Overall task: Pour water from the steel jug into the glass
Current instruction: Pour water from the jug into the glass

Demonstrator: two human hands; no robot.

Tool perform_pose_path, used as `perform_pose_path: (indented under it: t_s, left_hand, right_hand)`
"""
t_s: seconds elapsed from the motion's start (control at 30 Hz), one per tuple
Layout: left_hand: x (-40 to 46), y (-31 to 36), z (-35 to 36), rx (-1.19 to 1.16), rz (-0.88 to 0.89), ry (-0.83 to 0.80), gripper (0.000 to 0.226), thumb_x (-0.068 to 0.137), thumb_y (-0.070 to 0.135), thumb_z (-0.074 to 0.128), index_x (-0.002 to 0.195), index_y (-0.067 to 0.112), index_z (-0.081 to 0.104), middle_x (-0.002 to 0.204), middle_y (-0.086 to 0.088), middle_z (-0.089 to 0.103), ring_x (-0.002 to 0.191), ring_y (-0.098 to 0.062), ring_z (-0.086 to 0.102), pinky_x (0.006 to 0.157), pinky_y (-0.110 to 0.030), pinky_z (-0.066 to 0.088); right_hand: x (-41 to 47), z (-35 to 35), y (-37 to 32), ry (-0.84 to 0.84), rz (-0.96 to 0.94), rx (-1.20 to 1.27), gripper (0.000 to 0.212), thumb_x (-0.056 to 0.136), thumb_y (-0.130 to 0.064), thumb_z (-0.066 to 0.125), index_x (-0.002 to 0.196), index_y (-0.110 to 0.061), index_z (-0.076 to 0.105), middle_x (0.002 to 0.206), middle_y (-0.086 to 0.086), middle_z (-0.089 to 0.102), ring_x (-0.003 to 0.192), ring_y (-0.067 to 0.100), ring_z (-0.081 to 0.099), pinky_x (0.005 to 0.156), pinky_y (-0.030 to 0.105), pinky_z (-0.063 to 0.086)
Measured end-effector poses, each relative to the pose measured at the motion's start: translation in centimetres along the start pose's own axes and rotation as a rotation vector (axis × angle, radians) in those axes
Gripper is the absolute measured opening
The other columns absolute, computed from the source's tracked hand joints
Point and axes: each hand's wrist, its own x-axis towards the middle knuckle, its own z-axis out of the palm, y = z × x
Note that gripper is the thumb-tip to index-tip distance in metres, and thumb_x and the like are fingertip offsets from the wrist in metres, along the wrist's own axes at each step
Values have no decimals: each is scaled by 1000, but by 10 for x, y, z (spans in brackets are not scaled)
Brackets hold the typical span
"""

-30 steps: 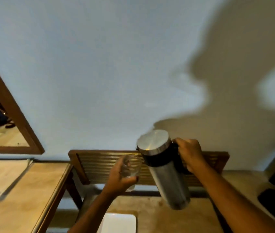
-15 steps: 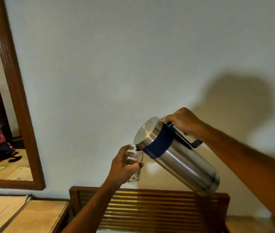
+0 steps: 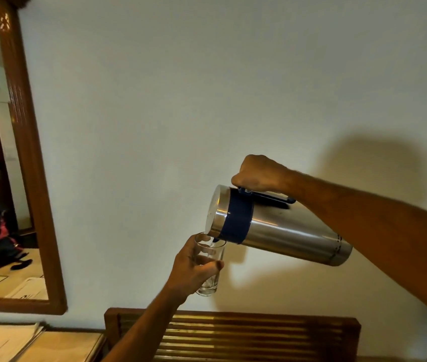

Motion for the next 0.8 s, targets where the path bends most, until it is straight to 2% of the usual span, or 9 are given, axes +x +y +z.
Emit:
perform_pose_path:
  t_s: [0.13, 0.23, 0.33, 0.43, 0.6, 0.8]
  left_hand:
    - [2, -1, 0, 15, -3, -8, 66, 69, 20, 78, 131, 25, 55, 111, -3, 72, 101, -29, 73, 92, -47, 62]
    - [1, 1, 3, 60, 8, -19, 67, 69, 22, 78, 131, 29, 54, 111, -1, 71, 102, -28, 72, 90, -41, 62]
    - [0, 2, 7, 73, 17, -28, 67, 69, 23, 78, 131, 31, 54, 113, 0, 71, 100, -26, 73, 87, -36, 64]
    - [0, 4, 9, 74, 26, -27, 67, 69, 23, 79, 130, 33, 54, 114, 3, 71, 99, -22, 73, 79, -26, 65]
    - [3, 7, 11, 81, 24, -18, 67, 70, 23, 79, 132, 29, 53, 116, -2, 70, 100, -25, 73, 88, -40, 65]
    - [3, 10, 13, 78, 32, -27, 65, 70, 21, 79, 130, 29, 54, 117, -1, 71, 101, -25, 73, 87, -40, 66]
  right_hand:
    - [1, 1, -7, 15, -32, -118, 19, 58, -29, 61, 56, -11, 65, 53, 1, 57, 50, 19, 53, 51, 32, 41]
    - [1, 4, -10, 23, -61, -198, 19, 60, -28, 62, 49, -15, 54, 48, -2, 50, 45, 16, 48, 48, 30, 39]
    - [2, 4, -11, 34, -111, -277, 21, 65, -30, 61, 52, -15, 53, 49, -2, 51, 46, 16, 49, 48, 30, 40]
    - [2, 1, -14, 47, -166, -322, 25, 69, -34, 59, 53, -17, 54, 49, -2, 52, 46, 16, 51, 46, 29, 40]
    - [0, -4, -17, 62, -221, -374, 27, 71, -37, 60, 53, -18, 54, 49, -3, 53, 47, 16, 53, 46, 29, 40]
    - [2, -5, -18, 74, -235, -385, 27, 69, -39, 59, 52, -18, 56, 48, -3, 54, 47, 15, 55, 45, 29, 41]
